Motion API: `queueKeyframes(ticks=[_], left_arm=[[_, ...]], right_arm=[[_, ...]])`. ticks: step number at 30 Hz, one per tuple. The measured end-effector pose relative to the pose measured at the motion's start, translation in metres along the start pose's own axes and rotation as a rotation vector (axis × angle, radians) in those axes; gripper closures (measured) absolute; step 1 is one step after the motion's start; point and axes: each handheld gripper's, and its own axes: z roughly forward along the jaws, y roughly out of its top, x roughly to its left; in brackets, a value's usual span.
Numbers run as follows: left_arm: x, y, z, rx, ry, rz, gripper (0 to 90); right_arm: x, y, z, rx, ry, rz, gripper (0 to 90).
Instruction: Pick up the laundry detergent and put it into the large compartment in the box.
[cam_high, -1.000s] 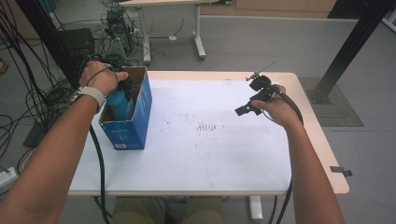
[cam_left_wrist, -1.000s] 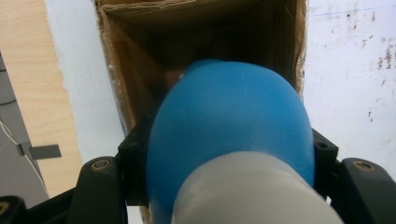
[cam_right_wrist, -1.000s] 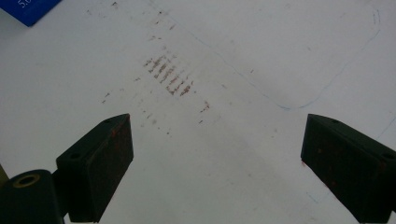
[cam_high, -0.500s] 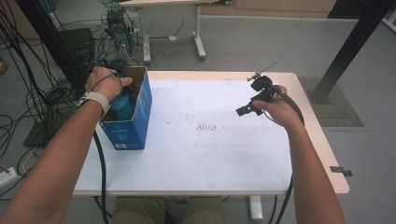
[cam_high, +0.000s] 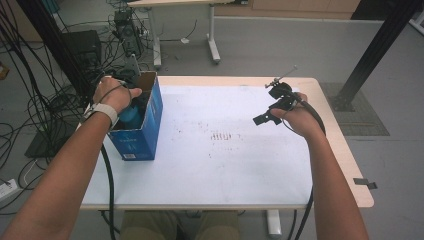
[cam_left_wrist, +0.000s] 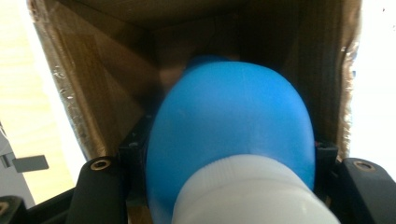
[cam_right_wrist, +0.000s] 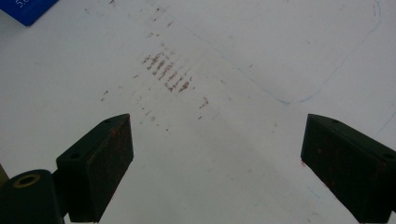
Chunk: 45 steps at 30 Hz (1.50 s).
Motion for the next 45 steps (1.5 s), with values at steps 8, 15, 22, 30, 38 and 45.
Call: queueKeyframes(ticks=[8, 15, 22, 30, 38, 45], left_arm=[[-0.001, -0.0001, 0.0097, 0.001, 0.003, 0.005, 37.3], [-0.0002, 0.0007, 0.0102, 0.007, 0.002, 0.006, 37.3], [-0.0005, 0.0021, 0.0105, 0.012, 0.003, 0.004, 37.3], [-0.0006, 0.002, 0.0106, 0.013, 0.004, 0.005, 37.3], [-0.0001, 0.0009, 0.011, 0.009, 0.003, 0.002, 37.3], [-0.0013, 0.0008, 0.011, 0.009, 0.006, 0.002, 37.3]], right_arm=[[-0.0002, -0.001, -0.0013, 0.0, -0.002, 0.003, 9.1], [0.001, -0.001, -0.0005, 0.0, -0.001, 0.005, 9.1], [0.0011, -0.0016, -0.0007, 0.001, -0.001, 0.008, 9.1], [0.0003, -0.0035, -0.0008, -0.002, -0.001, 0.005, 9.1], [0.0009, -0.0029, -0.0007, 0.001, -0.001, 0.005, 9.4], [0.0006, -0.0038, -0.0016, 0.0, -0.001, 0.008, 9.4]])
